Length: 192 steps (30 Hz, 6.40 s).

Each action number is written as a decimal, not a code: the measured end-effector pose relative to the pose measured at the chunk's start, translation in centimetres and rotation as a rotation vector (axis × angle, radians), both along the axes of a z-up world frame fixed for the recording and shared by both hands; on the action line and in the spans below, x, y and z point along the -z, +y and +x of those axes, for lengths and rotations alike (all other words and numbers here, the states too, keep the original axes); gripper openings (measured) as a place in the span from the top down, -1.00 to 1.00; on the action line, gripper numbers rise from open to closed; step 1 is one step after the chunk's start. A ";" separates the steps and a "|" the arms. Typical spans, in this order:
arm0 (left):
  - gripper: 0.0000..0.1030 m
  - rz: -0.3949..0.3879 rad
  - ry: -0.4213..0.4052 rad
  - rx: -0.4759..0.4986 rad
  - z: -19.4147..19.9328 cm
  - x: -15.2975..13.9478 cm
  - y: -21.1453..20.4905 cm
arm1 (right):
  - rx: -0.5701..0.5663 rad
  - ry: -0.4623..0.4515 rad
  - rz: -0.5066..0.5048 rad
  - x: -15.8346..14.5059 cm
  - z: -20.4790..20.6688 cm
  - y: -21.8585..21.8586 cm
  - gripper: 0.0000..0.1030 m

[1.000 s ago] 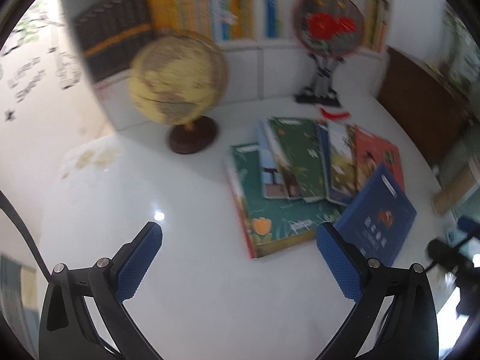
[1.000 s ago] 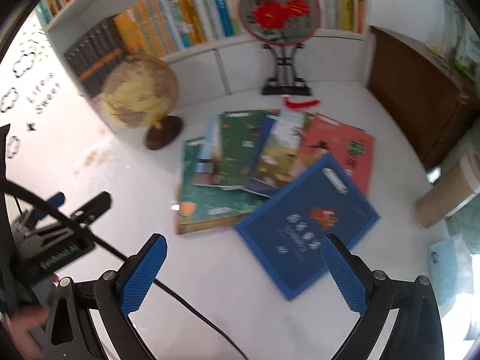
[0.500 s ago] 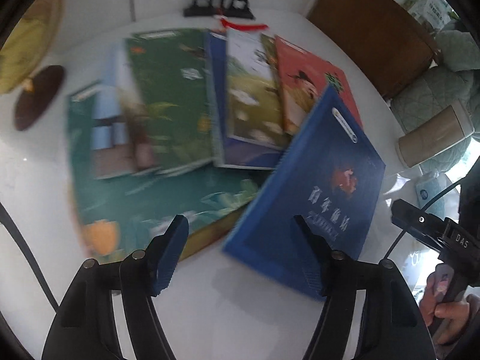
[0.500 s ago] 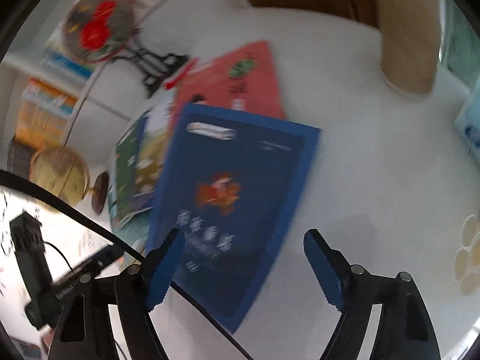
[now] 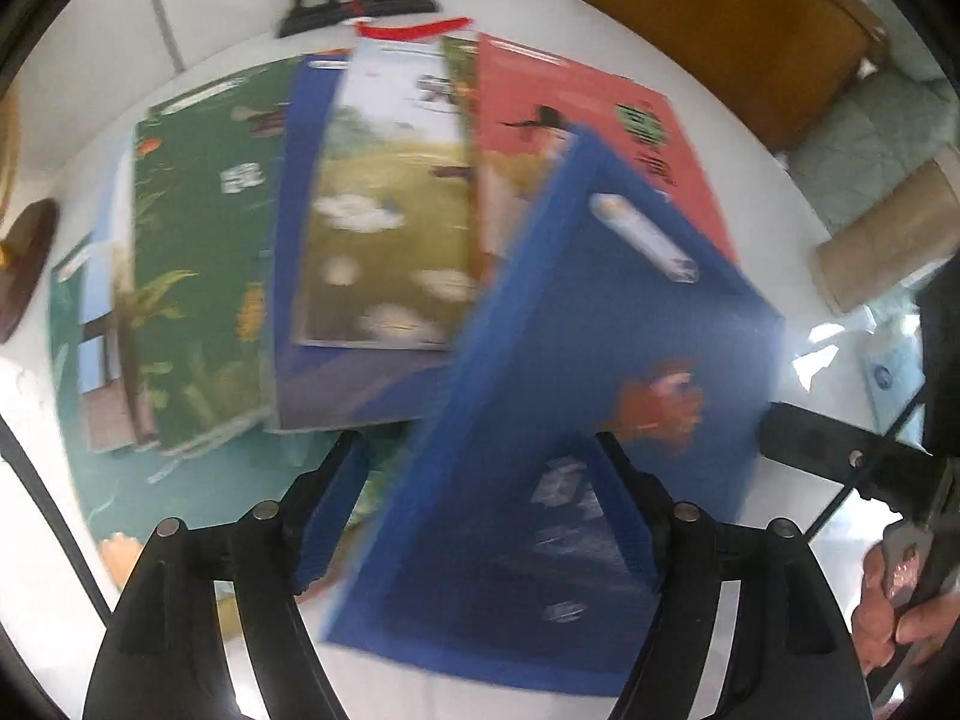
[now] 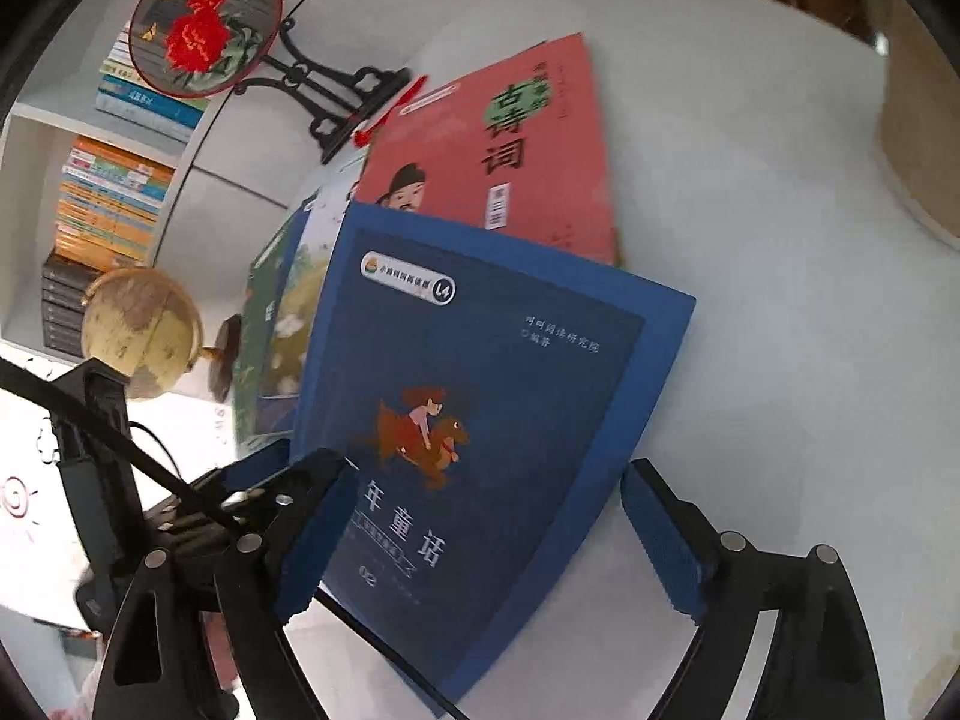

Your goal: Organize books

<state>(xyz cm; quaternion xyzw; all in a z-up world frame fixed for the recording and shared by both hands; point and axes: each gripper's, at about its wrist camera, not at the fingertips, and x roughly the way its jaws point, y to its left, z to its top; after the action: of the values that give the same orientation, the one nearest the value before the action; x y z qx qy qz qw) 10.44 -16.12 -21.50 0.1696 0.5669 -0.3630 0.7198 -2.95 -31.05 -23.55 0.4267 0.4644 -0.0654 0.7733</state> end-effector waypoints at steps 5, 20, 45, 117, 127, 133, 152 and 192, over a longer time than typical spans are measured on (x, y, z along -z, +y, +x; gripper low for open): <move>-0.42 0.038 -0.030 -0.008 -1.0 0.0 2.0 | -0.018 -0.082 0.161 -0.6 0.1 -0.7 -0.67; 0.52 -0.095 0.085 -0.260 0.8 -2.4 12.1 | -0.339 -0.100 0.068 -1.1 4.6 6.6 0.90; 0.53 -0.250 -0.002 -0.870 1.5 -2.5 37.2 | -0.753 -0.030 0.158 -2.8 18.0 29.2 0.95; -0.24 0.049 -0.086 -0.055 6.7 -1.4 -9.6 | -0.082 0.011 -0.332 -1.5 8.2 -13.4 -0.20; -0.42 0.040 -0.050 -0.051 4.6 -1.8 -7.4 | -0.202 -0.041 -0.512 -3.4 9.2 -8.5 -0.59; -0.42 0.034 -0.057 -0.141 3.9 -2.6 -3.2 | -0.284 -0.054 -0.419 -2.9 11.2 -6.3 -0.82; -0.21 -0.092 0.169 -0.402 5.5 -0.9 7.2 | -0.355 -0.169 0.007 -0.5 6.8 -5.3 -0.90; 0.31 -0.088 0.029 -0.386 3.4 -4.1 12.4 | -0.661 -0.215 -0.259 -5.9 8.8 7.4 0.76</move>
<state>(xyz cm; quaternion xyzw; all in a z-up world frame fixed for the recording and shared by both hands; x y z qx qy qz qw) 13.84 -3.69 -17.40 0.0209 0.5829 -0.2451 0.7744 5.84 -23.66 -17.70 0.1567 0.4812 0.1748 0.8446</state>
